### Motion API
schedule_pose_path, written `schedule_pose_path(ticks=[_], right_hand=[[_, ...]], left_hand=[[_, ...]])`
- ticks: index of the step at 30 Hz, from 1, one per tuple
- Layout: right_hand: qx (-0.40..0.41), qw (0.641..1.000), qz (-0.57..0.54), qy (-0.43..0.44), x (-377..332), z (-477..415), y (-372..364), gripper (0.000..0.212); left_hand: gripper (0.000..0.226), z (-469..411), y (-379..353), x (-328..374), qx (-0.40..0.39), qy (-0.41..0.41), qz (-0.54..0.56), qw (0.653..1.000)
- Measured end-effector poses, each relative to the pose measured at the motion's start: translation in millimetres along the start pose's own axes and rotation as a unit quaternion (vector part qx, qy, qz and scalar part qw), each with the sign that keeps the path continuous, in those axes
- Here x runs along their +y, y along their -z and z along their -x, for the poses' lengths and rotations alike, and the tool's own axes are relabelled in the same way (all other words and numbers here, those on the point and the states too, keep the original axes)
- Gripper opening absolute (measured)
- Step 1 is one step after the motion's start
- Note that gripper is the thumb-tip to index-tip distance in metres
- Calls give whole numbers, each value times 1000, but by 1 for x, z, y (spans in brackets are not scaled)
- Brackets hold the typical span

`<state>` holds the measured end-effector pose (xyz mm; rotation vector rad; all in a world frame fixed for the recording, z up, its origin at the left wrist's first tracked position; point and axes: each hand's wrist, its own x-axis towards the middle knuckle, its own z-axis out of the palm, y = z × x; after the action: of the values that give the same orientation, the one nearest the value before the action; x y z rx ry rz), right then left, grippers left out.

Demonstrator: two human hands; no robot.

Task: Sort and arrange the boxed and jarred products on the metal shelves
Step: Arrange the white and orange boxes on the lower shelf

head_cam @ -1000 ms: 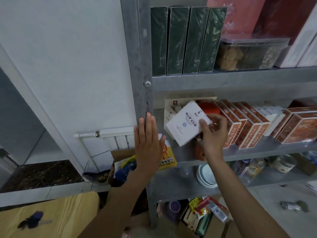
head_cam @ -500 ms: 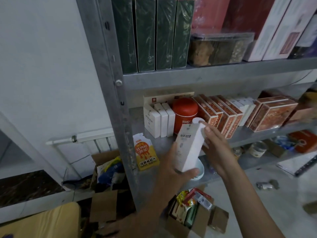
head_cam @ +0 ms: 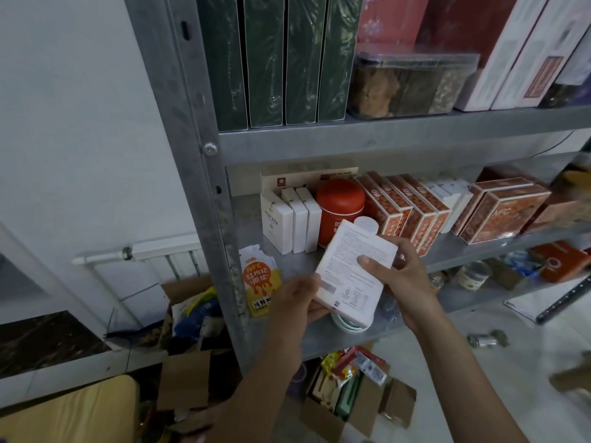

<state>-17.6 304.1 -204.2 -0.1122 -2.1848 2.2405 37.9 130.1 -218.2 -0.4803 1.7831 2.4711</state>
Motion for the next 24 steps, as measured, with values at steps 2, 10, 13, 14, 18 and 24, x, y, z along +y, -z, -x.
schedule_pose_path(ticks=[2,10,13,14,18,24], right_hand=[[-45,998,-41,9,-2,-2,3,44],[-246,934,-251,-58,-1,-11,-2,103],[-186,960,-202,-59,-3,-11,-5,101],[-153,971,-174,-55,-4,-11,-6,95],[-25,999,-45,-3,-13,-8,-22,50],[-69,997,15,15,-14,-4,-18,43]], left_hand=[[18,-4,7,1,-7,45,86,995],[32,-2,5,-6,-107,212,263,935],[29,-7,3,-9,-57,119,11,991],[30,-8,3,-9,-9,33,-121,992],[48,1,5,-3,-37,-260,-266,927],[16,-12,16,2,36,-250,-229,940]])
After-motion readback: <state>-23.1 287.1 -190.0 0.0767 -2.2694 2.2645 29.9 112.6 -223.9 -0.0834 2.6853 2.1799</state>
